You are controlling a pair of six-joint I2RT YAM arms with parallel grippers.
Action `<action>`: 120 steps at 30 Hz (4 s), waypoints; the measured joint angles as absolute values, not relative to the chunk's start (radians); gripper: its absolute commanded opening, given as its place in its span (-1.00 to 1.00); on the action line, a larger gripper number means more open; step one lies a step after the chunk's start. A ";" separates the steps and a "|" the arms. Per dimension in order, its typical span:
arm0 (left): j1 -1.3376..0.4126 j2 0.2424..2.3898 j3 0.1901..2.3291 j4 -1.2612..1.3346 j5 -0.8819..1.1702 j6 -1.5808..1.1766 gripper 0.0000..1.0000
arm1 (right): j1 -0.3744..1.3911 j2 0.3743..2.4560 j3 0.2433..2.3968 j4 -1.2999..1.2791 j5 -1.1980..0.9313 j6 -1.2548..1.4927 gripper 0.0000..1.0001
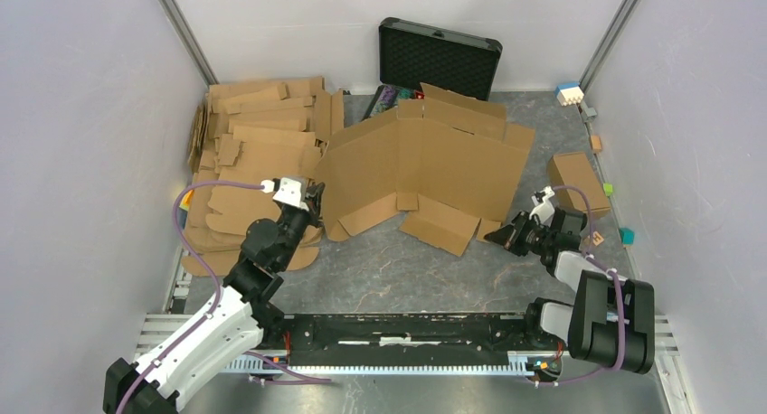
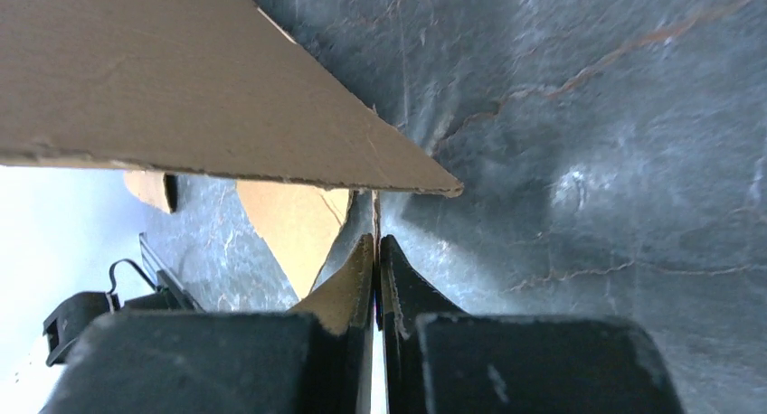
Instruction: Fold the paper box
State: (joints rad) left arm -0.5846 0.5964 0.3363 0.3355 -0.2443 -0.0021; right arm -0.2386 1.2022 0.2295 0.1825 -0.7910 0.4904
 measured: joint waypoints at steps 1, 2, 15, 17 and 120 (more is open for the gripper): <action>-0.585 0.596 0.335 0.339 -0.246 0.001 -0.95 | -0.239 1.196 0.229 0.163 -0.798 0.483 -0.85; -0.585 0.596 0.334 0.341 -0.248 0.002 -0.95 | -0.239 1.183 0.229 0.142 -0.807 0.480 -0.84; -0.585 0.563 0.304 0.373 -0.242 0.004 -0.96 | -0.239 1.100 0.143 0.383 -0.876 0.819 -0.73; -0.585 0.561 0.303 0.376 -0.233 0.004 -0.96 | -0.237 1.100 0.132 0.445 -0.872 0.881 -0.73; -0.624 0.513 0.303 0.280 -0.075 -0.123 -0.96 | -0.041 1.572 0.464 1.336 -0.624 0.392 -0.26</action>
State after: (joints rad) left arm -0.6243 0.5125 0.3031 0.2798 -0.0753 -0.1230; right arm -0.0414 1.5719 0.4644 1.3365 -0.6235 0.3923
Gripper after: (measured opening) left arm 0.040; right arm 0.377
